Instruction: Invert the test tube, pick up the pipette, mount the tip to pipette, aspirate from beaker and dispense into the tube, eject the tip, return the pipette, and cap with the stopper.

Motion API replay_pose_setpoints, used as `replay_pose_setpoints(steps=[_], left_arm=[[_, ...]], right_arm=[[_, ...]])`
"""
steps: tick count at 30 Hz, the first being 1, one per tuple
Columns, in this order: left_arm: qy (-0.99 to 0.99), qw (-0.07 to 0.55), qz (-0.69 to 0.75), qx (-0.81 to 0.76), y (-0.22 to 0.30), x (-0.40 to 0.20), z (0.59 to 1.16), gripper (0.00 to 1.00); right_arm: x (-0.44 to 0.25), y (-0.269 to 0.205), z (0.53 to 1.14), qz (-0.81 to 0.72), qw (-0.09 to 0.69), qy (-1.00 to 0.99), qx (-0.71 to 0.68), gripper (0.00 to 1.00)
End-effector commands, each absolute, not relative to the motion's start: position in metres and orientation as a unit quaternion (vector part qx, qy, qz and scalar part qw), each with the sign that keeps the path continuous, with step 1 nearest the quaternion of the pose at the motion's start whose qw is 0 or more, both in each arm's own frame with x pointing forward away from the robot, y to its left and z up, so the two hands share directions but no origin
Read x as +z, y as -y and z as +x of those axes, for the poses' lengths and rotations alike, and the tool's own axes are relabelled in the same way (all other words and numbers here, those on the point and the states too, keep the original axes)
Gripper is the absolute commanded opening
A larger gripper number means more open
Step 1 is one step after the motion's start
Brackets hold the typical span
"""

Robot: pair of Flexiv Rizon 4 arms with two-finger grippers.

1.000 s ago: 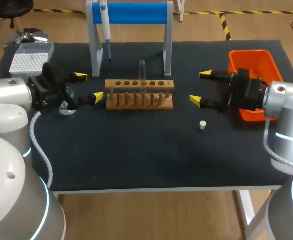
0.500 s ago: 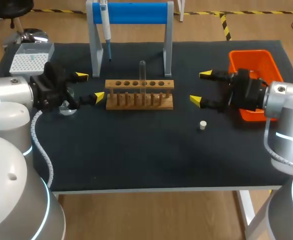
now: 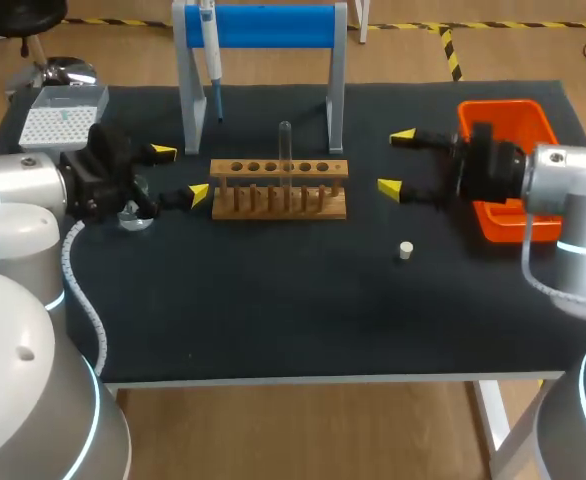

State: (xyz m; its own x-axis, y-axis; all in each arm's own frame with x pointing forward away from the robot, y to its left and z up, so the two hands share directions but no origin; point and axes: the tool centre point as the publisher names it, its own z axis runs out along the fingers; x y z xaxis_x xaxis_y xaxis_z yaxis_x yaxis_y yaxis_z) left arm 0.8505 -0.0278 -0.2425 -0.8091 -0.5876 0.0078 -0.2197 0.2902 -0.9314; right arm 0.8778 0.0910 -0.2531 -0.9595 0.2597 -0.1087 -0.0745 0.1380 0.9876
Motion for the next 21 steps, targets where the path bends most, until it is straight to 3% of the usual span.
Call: replay_pose_setpoints(steps=[1,21], left_arm=[[-0.784,0.173,-0.258,-0.537,0.028,-0.243,0.850,1.00],[-0.784,0.173,-0.258,-0.537,0.028,-0.243,0.850,1.00]], right_arm=[[-0.261,-0.101,0.899,-0.001,0.051,-0.748,0.661,1.00],[-0.266,-0.176,0.930,-0.055,-0.030,-0.723,0.687,1.00]])
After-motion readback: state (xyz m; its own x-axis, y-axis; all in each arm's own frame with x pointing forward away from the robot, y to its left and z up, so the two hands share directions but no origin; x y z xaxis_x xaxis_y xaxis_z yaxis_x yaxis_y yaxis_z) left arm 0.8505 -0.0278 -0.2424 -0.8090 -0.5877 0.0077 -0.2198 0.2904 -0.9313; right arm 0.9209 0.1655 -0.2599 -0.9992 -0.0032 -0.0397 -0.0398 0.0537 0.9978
